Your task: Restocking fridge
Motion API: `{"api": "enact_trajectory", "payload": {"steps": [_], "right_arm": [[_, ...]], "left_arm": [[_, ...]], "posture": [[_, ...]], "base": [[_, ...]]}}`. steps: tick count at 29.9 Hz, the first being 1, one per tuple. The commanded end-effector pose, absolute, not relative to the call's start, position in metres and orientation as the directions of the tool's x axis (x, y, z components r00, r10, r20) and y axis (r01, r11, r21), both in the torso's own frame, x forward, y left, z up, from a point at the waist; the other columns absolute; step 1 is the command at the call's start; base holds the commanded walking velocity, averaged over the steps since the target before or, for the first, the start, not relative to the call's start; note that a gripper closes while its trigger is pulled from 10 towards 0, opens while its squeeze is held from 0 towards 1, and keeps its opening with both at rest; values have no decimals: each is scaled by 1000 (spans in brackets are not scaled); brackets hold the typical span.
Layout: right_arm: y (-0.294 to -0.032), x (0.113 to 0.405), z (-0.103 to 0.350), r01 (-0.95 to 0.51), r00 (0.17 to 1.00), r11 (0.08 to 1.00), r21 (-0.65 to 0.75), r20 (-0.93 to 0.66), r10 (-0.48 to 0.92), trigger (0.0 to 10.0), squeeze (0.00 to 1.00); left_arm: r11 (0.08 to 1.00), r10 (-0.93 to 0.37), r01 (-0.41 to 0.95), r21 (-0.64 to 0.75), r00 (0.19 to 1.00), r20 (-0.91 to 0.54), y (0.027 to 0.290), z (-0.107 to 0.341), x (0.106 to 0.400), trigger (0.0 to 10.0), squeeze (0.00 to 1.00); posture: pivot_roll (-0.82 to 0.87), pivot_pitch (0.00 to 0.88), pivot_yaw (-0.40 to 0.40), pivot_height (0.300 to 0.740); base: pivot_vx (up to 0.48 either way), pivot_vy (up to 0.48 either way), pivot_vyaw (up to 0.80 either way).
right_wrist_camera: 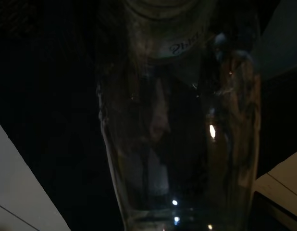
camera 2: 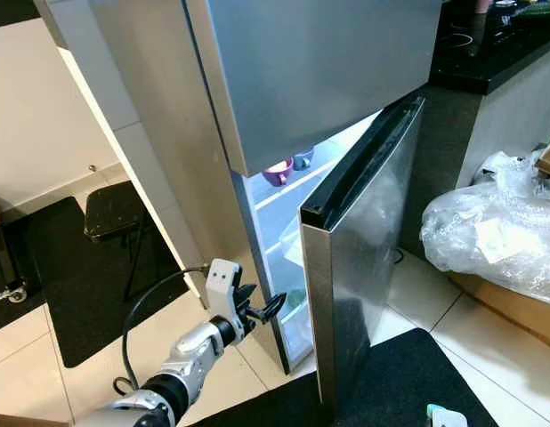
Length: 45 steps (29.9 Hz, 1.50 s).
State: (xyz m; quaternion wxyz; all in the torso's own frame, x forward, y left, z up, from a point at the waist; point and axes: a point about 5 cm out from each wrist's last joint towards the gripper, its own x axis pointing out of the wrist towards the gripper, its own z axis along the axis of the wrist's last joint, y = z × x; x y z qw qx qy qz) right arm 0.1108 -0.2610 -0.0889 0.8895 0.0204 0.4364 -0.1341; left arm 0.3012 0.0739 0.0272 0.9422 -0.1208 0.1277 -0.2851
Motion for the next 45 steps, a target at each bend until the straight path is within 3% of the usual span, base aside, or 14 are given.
{"api": "enact_trajectory", "payload": {"steps": [1,7,20,30,36,45], "right_arm": [[-255,110,-91,246,573,967,-69,-794,-203,10000,0],[-254,115,-91,194,573,978,-79,-800,-178,10000,0],[-234,161,-81,-52,607,995,-88,-794,-38,10000,0],[-230,168,-80,-74,604,993,-91,-796,-28,10000,0],[-231,161,-83,-40,590,996,-84,-806,-44,10000,0],[-232,156,-85,-25,585,996,-83,-809,-53,10000,0]], "left_arm": [[825,-548,494,-274,818,-176,71,30,305,10000,0],[834,-534,481,-269,827,-177,72,34,309,10000,0],[887,-442,401,-229,880,-172,80,38,316,10000,0],[896,-424,385,-222,890,-168,87,39,318,10000,0],[882,-458,431,-189,878,-138,79,48,322,10000,0],[875,-475,453,-171,871,-123,73,55,326,10000,0]], "posture": [[-148,0,86,740],[-139,0,63,740],[-8,0,-62,740],[8,0,-63,740],[-14,0,-42,740],[-36,0,-22,740]], "base": [[0,0,0],[0,0,0],[0,0,0],[0,0,0],[0,0,-710],[0,0,0]]}}
